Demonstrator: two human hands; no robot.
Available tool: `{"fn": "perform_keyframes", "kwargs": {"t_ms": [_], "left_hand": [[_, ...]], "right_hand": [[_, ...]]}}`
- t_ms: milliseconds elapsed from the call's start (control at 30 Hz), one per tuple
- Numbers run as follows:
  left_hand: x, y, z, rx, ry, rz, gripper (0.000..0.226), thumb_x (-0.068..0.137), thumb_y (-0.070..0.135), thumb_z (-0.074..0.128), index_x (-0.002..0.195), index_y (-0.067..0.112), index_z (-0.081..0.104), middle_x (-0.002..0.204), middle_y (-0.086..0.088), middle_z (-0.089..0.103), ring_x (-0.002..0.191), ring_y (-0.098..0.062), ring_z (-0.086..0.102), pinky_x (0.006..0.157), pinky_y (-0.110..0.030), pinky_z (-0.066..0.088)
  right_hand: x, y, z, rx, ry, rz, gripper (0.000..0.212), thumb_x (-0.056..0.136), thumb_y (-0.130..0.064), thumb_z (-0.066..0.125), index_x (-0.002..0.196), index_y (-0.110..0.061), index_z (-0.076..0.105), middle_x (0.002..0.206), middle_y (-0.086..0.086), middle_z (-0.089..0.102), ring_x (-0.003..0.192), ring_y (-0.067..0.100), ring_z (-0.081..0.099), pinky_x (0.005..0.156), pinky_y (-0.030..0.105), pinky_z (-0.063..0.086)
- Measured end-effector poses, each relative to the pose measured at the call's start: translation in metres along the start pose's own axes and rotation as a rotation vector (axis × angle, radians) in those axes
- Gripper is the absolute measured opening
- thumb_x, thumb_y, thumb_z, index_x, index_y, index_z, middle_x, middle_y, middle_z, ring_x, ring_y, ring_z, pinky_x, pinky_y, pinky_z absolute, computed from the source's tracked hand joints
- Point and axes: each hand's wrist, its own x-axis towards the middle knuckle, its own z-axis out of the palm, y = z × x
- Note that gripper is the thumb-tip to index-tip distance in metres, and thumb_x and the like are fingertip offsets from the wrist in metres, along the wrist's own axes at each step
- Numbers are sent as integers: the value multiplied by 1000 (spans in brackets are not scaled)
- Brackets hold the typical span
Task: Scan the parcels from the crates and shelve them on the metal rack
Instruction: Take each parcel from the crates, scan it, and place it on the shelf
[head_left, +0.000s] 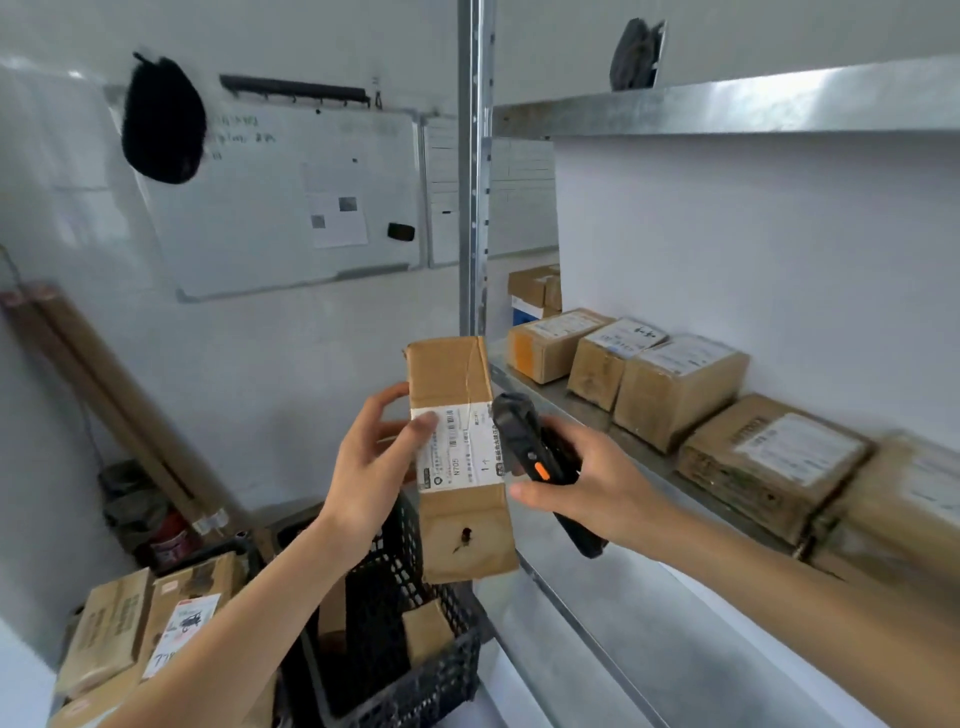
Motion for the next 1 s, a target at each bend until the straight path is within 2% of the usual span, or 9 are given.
{"fn": "perform_keyframes", "kwargs": {"t_ms": [133, 300, 367, 467, 600, 667, 833, 900, 1000], "left_hand": [[-13, 17, 15, -79, -17, -8, 33, 97, 32, 62, 130, 29, 56, 104, -5, 77, 96, -19, 75, 70, -24, 60], [-23, 35, 12, -91, -223, 16, 57, 93, 8, 66, 142, 33, 52, 128, 4, 70, 117, -18, 68, 93, -40, 56], [-26, 41, 7, -74, -333, 9, 69, 94, 4, 65, 147, 43, 46, 137, 11, 64, 124, -16, 64, 94, -41, 56], [-34, 46, 0, -88, -404, -1, 77, 95, 7, 66, 149, 53, 37, 141, 18, 60, 124, -15, 63, 86, -37, 61], [-44, 48, -5, -60, -370, 58, 82, 85, 19, 82, 146, 54, 41, 132, 10, 67, 124, -18, 63, 93, -43, 58], [-48, 50, -3, -57, -350, 62, 84, 76, 27, 89, 142, 54, 46, 129, 5, 69, 123, -21, 64, 95, -48, 57], [-61, 61, 17, -75, -379, 63, 74, 74, 15, 85, 136, 45, 56, 122, 4, 73, 114, -18, 70, 86, -41, 63], [-69, 63, 30, -58, -416, 71, 68, 75, 14, 85, 132, 42, 61, 120, 6, 74, 111, -16, 71, 88, -41, 62], [-84, 68, 54, -45, -479, 72, 52, 77, 14, 83, 124, 31, 68, 117, 9, 75, 112, -13, 70, 93, -45, 59]], "right_hand": [[-14, -19, -9, 15, 66, -8, 45, 81, -33, 85, 121, -37, 65, 107, -13, 73, 101, 7, 69, 92, 40, 58], [-28, -40, -13, 47, 147, -12, 37, 82, -22, 85, 115, -29, 68, 96, -8, 73, 92, 15, 72, 91, 49, 59], [-33, -49, -14, 42, 173, -4, 33, 84, -19, 84, 112, -28, 68, 92, -10, 73, 90, 13, 73, 93, 48, 59], [-43, -62, -11, 33, 185, 16, 29, 86, -16, 82, 110, -27, 69, 90, -17, 73, 88, 7, 72, 94, 46, 59], [-62, -77, -6, 0, 235, 51, 35, 85, -22, 83, 115, -33, 69, 103, -12, 75, 96, 10, 72, 95, 47, 58], [-76, -82, -7, -28, 272, 67, 35, 84, -25, 84, 114, -35, 69, 98, -12, 75, 91, 9, 72, 93, 45, 59], [-130, -93, -20, -179, 305, 52, 39, 85, -36, 84, 119, -39, 66, 86, -11, 69, 76, 1, 63, 70, 14, 46], [-158, -98, -29, -273, 328, 60, 38, 86, -38, 83, 119, -37, 65, 86, -11, 68, 72, 2, 62, 65, 15, 45], [-200, -102, -45, -511, 342, 116, 35, 85, -56, 75, 110, -40, 57, 88, -11, 65, 78, 7, 62, 71, 33, 53]]}}
